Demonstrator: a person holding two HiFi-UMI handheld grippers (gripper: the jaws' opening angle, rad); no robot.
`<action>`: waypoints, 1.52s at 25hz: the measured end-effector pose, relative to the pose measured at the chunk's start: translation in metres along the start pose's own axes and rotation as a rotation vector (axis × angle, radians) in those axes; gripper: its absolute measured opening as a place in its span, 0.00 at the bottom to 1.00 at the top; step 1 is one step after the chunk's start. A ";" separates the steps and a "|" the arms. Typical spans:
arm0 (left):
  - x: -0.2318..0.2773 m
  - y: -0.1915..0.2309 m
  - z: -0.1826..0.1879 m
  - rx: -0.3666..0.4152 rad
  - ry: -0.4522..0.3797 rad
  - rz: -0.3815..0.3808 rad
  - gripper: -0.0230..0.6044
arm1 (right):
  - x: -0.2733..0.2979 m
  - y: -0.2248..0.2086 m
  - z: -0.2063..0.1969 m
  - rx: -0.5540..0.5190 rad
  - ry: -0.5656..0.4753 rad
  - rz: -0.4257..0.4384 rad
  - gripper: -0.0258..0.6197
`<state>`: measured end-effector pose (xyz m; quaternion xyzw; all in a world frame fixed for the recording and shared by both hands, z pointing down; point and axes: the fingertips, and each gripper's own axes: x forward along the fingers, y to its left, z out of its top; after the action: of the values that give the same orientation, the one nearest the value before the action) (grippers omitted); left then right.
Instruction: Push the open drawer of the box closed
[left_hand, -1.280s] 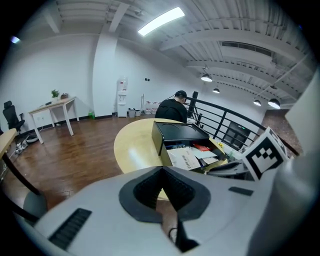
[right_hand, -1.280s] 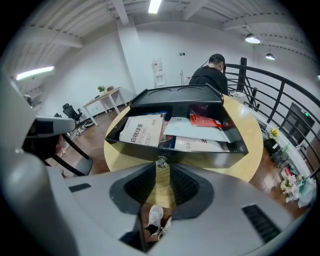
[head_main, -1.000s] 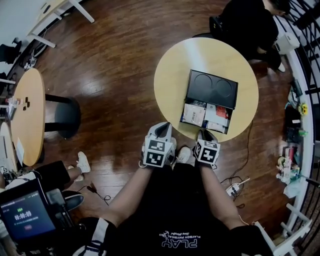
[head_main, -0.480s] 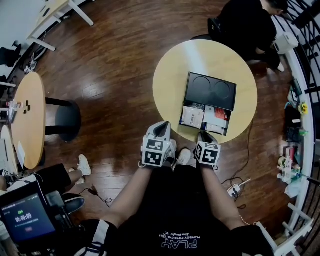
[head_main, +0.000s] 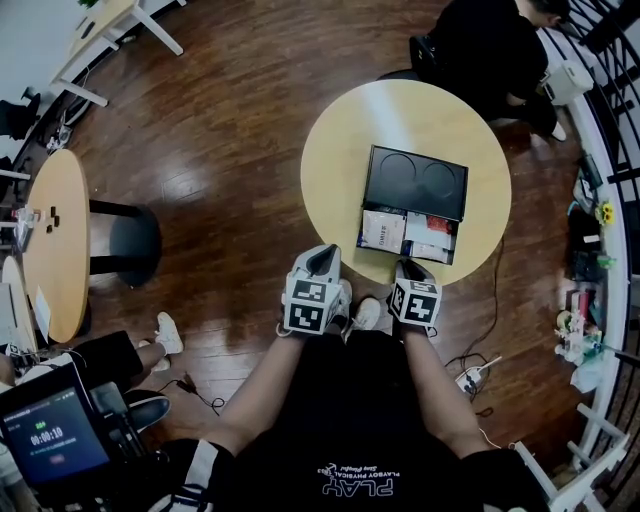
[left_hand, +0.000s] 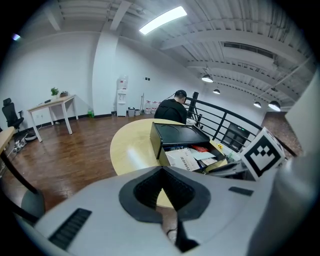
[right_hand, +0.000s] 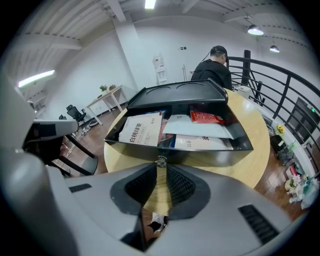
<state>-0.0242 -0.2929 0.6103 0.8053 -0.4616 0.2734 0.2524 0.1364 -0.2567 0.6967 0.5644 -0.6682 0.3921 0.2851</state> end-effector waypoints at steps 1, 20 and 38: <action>0.000 0.000 0.000 0.001 -0.001 0.000 0.03 | 0.000 0.001 0.001 -0.002 -0.001 0.000 0.14; 0.001 0.022 -0.004 -0.025 0.025 0.028 0.03 | 0.018 -0.007 0.031 -0.019 -0.031 -0.024 0.14; 0.005 0.039 -0.003 -0.051 0.012 0.066 0.03 | 0.040 -0.022 0.073 -0.056 -0.084 -0.020 0.14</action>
<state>-0.0567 -0.3117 0.6216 0.7813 -0.4932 0.2745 0.2665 0.1540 -0.3412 0.6952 0.5789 -0.6845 0.3464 0.2762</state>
